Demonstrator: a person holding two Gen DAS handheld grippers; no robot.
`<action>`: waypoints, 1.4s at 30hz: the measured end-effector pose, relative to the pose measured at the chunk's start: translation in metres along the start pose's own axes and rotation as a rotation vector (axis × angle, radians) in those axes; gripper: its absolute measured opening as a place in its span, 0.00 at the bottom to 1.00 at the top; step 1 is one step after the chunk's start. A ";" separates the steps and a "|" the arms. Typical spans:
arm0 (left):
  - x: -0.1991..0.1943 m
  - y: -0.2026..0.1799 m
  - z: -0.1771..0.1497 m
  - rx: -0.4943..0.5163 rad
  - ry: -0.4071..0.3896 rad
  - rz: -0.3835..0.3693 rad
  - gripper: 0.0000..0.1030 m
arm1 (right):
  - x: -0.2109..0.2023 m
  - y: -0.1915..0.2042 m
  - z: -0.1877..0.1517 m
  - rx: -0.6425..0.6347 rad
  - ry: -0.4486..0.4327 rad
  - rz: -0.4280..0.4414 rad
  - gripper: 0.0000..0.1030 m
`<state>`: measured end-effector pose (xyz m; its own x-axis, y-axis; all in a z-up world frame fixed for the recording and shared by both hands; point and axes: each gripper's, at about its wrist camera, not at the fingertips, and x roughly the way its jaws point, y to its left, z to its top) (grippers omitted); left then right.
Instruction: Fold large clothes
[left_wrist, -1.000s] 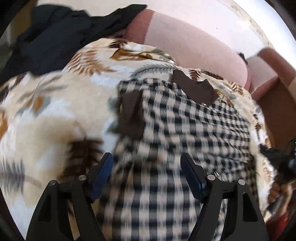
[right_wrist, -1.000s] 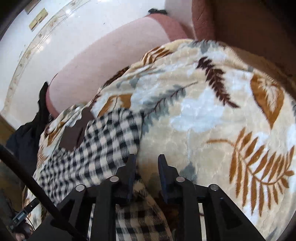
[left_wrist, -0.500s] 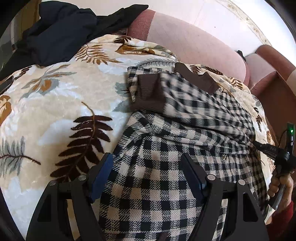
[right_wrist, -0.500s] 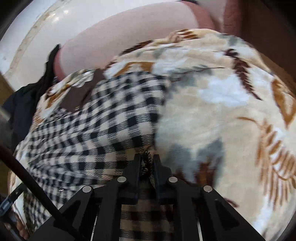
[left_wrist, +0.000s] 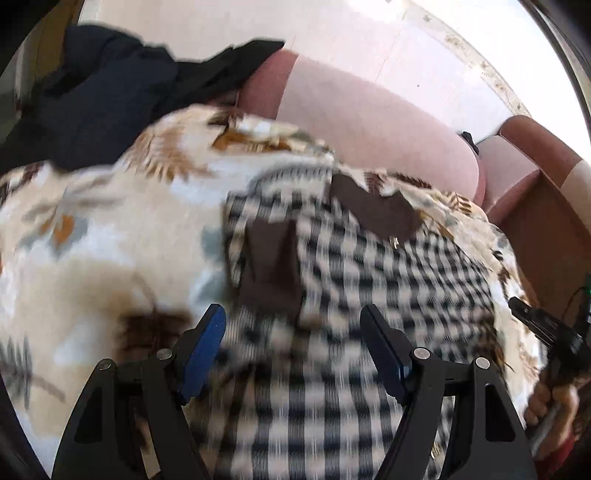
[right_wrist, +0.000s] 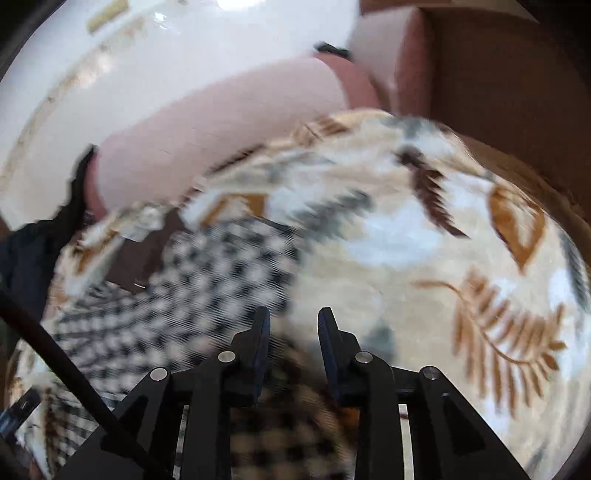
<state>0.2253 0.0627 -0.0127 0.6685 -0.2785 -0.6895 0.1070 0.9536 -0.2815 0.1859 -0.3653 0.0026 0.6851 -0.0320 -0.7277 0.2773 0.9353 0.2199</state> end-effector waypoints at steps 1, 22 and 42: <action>0.006 -0.001 0.003 0.005 0.002 0.016 0.72 | 0.006 0.008 0.000 -0.017 0.014 0.036 0.29; -0.013 0.055 -0.025 -0.103 0.145 0.047 0.72 | 0.021 -0.018 -0.024 0.005 0.153 -0.048 0.54; -0.085 0.065 -0.147 -0.191 0.284 -0.347 0.67 | -0.050 -0.118 -0.155 0.525 0.381 0.539 0.55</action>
<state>0.0671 0.1318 -0.0706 0.3875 -0.6222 -0.6802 0.1333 0.7680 -0.6265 0.0145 -0.4193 -0.0872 0.5652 0.5813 -0.5853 0.3192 0.5002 0.8050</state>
